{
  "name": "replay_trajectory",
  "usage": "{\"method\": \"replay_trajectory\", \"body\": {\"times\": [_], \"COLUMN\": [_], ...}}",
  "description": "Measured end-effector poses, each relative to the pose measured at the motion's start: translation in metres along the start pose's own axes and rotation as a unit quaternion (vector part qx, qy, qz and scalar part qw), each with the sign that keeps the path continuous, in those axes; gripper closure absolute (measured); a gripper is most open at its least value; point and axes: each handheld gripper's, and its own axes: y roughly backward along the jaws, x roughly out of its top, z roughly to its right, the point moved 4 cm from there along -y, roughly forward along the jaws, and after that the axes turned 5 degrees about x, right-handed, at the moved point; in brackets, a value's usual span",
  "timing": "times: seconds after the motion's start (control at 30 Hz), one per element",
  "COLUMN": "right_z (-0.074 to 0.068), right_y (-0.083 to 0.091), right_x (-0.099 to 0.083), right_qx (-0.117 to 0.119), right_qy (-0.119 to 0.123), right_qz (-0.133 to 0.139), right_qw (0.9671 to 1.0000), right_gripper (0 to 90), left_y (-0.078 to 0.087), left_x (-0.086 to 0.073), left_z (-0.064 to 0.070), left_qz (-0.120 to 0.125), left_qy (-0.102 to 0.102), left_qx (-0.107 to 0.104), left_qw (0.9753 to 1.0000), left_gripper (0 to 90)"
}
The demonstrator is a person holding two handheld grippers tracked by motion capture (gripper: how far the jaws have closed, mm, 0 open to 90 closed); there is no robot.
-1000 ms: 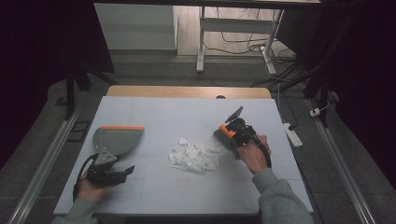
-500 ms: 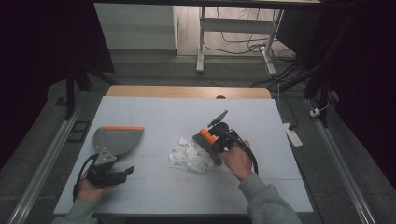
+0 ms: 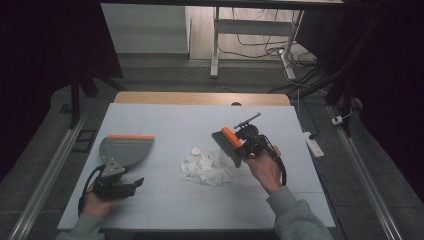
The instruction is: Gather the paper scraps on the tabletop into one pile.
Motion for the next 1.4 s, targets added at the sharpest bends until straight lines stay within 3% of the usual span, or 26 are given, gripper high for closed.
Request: {"method": "replay_trajectory", "body": {"times": [0.2, 0.27, 0.3, 0.43, 0.83, 0.93, 1.07, 1.17, 1.23, 1.4], "right_z": [-0.005, -0.006, -0.006, 0.000, 0.032, 0.042, 0.050, 0.044, 0.035, -0.001], "right_y": [0.005, 0.007, 0.008, 0.015, 0.019, 0.012, -0.018, -0.038, -0.042, -0.043], "right_x": [-0.008, -0.009, -0.009, -0.008, -0.015, -0.015, -0.005, 0.002, 0.008, 0.009], "right_qx": [0.002, 0.019, 0.026, 0.010, -0.005, -0.009, -0.016, -0.009, -0.011, 0.011], "right_qy": [0.028, 0.032, 0.026, 0.025, -0.001, -0.011, -0.024, -0.021, -0.016, 0.012], "right_qz": [-0.011, 0.003, 0.009, 0.018, 0.027, 0.020, -0.005, -0.018, -0.015, -0.035], "right_qw": [0.9995, 0.9993, 0.9993, 0.9995, 0.9996, 0.9997, 0.9996, 0.9996, 0.9997, 0.9993], "right_gripper": [66.8, 66.8, 66.7, 66.8, 66.8, 66.8, 66.8, 66.8, 66.9, 67.0], "left_y": [0.000, 0.000, 0.000, 0.000, -0.001, -0.002, -0.002, -0.002, -0.002, -0.001], "left_x": [0.000, 0.000, 0.000, 0.000, 0.001, 0.002, 0.003, 0.002, 0.002, 0.003], "left_z": [0.000, 0.000, 0.000, 0.000, 0.001, 0.002, 0.003, 0.002, 0.001, 0.002], "left_qz": [0.000, 0.000, 0.000, 0.000, -0.002, -0.004, -0.002, -0.002, -0.002, 0.001], "left_qy": [0.000, -0.001, -0.001, 0.000, 0.000, 0.000, -0.002, -0.001, 0.001, -0.003], "left_qx": [0.000, 0.001, 0.000, 0.000, 0.004, 0.004, 0.005, 0.004, 0.002, 0.001], "left_qw": [1.0000, 1.0000, 1.0000, 1.0000, 1.0000, 1.0000, 1.0000, 1.0000, 1.0000, 1.0000], "left_gripper": [29.6, 29.6, 29.6, 29.6, 29.5, 29.6, 29.6, 29.6, 29.6, 29.5]}}
